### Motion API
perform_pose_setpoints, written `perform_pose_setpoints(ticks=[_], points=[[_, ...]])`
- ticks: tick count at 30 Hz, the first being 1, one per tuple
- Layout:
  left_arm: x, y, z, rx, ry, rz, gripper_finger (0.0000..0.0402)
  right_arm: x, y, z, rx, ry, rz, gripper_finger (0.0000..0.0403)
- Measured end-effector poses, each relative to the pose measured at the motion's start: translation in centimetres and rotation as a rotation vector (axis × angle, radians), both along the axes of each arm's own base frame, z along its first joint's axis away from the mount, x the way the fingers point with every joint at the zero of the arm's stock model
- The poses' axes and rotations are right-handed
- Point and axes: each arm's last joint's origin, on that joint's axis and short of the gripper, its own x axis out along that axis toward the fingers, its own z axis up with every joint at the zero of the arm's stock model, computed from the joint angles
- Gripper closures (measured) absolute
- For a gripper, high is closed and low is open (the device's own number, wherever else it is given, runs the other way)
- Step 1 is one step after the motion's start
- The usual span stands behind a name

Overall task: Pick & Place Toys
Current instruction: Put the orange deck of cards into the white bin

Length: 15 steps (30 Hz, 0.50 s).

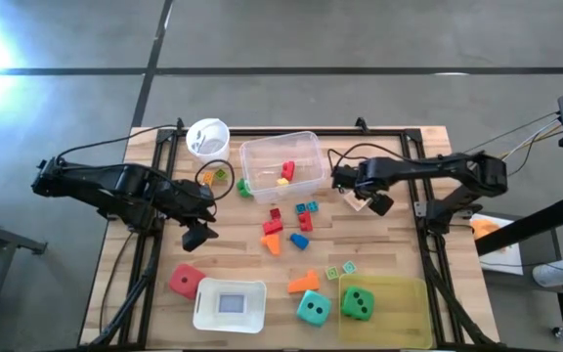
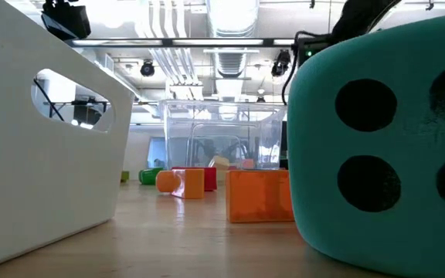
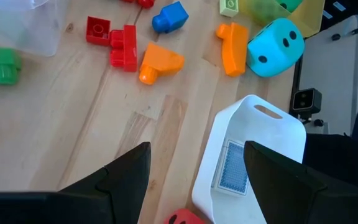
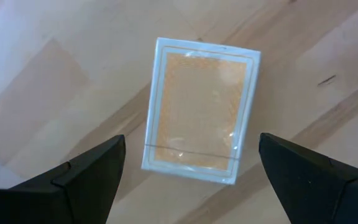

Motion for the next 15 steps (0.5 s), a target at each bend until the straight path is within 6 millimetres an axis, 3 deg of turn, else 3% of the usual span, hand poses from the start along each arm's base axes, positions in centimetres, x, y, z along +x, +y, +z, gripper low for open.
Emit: perform_pose_setpoints(ticks=[15], points=[[-0.3, 0.0, 0.0, -0.019, 0.012, -0.006, 0.0139, -0.5, -0.2, -3.0, 0.044, -0.017, -0.012, 0.0042]])
